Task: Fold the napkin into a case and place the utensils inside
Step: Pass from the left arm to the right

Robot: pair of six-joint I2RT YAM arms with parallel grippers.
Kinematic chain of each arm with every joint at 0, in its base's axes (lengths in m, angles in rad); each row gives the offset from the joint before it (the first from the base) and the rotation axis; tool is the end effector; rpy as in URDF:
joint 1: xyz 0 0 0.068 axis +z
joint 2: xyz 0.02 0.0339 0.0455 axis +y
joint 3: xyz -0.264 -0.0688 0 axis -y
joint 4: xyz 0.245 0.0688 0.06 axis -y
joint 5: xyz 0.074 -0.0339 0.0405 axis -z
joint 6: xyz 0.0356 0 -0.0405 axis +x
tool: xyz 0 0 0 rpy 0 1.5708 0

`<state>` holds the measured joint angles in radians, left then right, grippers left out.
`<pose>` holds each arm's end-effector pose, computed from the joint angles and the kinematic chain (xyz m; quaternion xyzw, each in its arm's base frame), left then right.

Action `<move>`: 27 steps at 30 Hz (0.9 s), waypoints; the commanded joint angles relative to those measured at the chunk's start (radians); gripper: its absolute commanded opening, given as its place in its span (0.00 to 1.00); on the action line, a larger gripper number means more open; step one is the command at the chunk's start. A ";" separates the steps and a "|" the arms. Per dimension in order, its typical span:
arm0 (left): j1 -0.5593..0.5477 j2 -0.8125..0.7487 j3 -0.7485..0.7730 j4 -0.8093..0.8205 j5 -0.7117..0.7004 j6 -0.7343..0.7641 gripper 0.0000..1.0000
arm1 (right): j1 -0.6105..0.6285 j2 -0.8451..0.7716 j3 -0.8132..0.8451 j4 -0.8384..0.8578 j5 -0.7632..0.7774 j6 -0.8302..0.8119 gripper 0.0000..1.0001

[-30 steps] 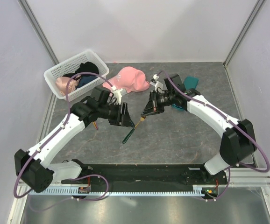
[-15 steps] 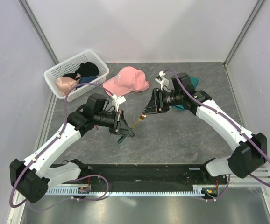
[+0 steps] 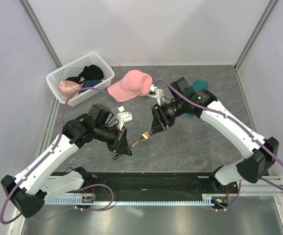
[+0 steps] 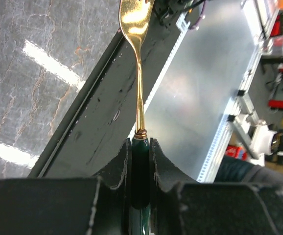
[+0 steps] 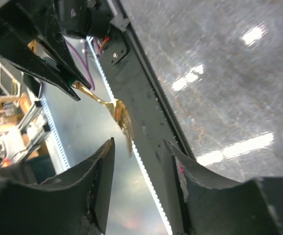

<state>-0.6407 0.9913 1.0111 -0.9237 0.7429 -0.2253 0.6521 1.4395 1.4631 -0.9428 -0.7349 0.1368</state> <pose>0.1309 -0.1276 0.3205 0.2978 0.8371 -0.4393 0.1329 0.2159 0.1949 0.3612 -0.3365 0.8257 0.4290 0.1450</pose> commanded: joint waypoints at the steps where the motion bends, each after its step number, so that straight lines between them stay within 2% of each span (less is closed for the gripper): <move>1: -0.046 -0.025 0.057 -0.044 -0.059 0.118 0.02 | 0.015 0.031 0.057 -0.031 -0.078 -0.016 0.50; 5: -0.080 -0.020 0.083 -0.092 -0.109 0.155 0.02 | 0.029 0.056 0.060 -0.014 -0.126 0.009 0.43; 13: -0.099 0.009 0.127 -0.130 -0.137 0.201 0.02 | 0.089 0.111 0.057 -0.008 -0.164 0.012 0.39; 16: -0.103 0.026 0.147 -0.141 -0.146 0.211 0.02 | 0.098 0.124 0.055 -0.005 -0.173 0.004 0.29; 17: -0.106 0.029 0.152 -0.144 -0.151 0.216 0.02 | 0.098 0.127 0.052 -0.002 -0.175 0.004 0.19; 19: -0.117 0.030 0.155 -0.145 -0.149 0.219 0.02 | 0.100 0.136 0.048 0.007 -0.178 0.009 0.14; 23: -0.131 0.040 0.172 -0.155 -0.162 0.222 0.02 | 0.098 0.147 0.048 0.004 -0.147 0.004 0.30; 25: -0.139 0.044 0.173 -0.158 -0.165 0.221 0.02 | 0.098 0.150 0.054 -0.002 -0.130 0.003 0.36; 27: -0.152 0.049 0.173 -0.159 -0.171 0.215 0.02 | 0.095 0.148 0.062 -0.005 -0.130 0.001 0.37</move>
<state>-0.7685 1.0328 1.1397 -1.0843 0.5716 -0.0608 0.7486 1.5826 1.4807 -0.9596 -0.8814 0.1596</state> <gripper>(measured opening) 0.161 0.355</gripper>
